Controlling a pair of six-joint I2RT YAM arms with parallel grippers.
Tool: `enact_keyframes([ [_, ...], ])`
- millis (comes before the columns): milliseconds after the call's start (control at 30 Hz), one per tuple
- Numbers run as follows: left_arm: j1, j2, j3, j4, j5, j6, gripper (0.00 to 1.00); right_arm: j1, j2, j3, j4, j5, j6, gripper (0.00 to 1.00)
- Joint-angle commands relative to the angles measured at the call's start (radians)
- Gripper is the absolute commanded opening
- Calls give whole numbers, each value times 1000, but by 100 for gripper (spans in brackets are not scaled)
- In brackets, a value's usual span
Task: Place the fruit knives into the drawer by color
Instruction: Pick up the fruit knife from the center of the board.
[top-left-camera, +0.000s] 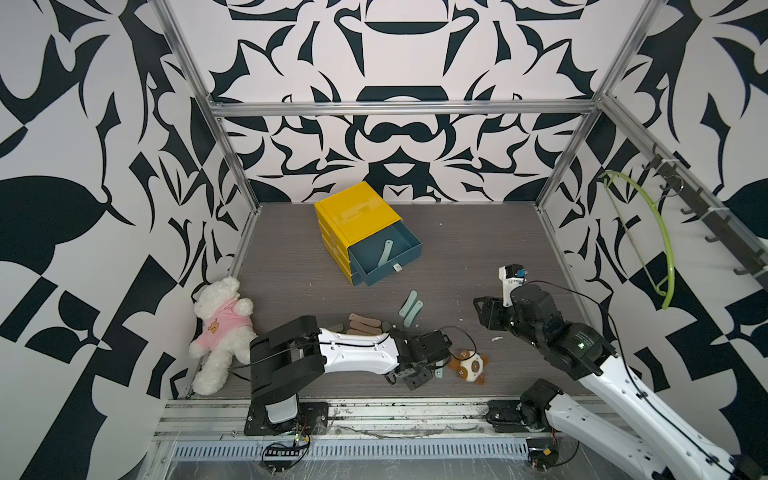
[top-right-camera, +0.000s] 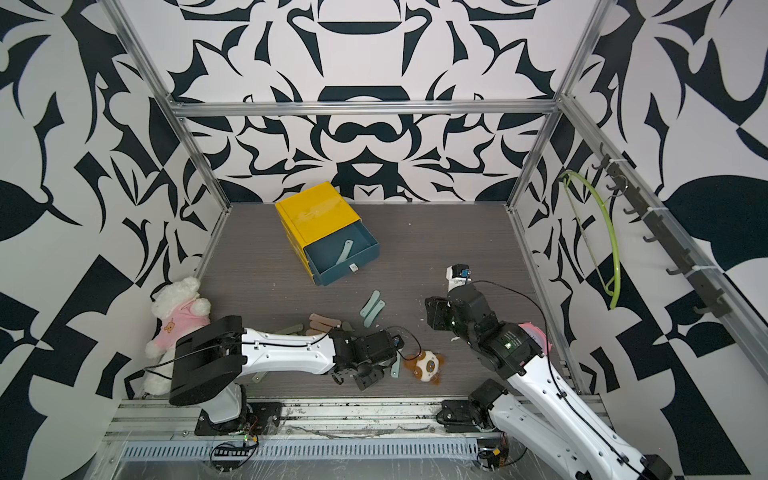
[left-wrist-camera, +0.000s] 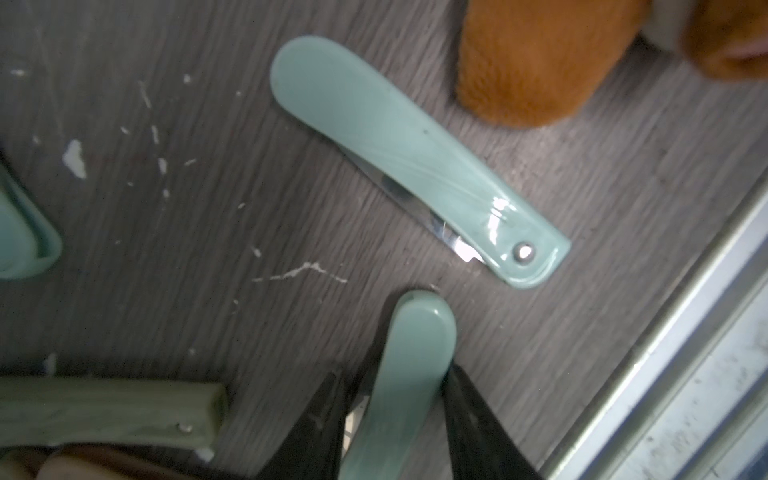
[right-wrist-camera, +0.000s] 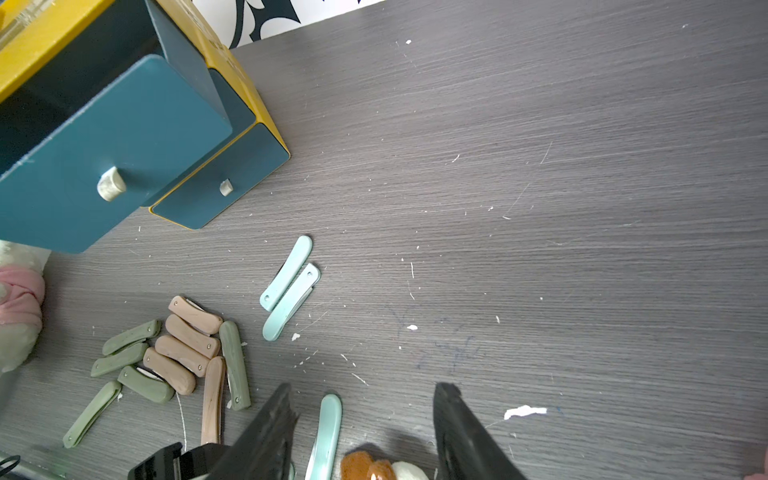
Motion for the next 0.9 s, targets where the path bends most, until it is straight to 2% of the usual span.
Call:
enact_keyframes([
  [0, -13, 50, -2, -45, 3, 17, 36, -7, 3, 43, 3, 9, -16, 56],
  [100, -12, 49, 1, -46, -1, 23, 30, -12, 4, 43, 3, 11, -13, 56],
  [333, -13, 17, 2, -40, -46, 24, 23, -19, 8, 52, 3, 11, -9, 56],
  [700, -11, -100, 49, -61, -163, 40, 18, -22, 6, 59, 3, 12, 3, 56],
  [867, -11, -196, 96, -81, -224, 57, 17, -24, 0, 62, 2, 12, 3, 56],
])
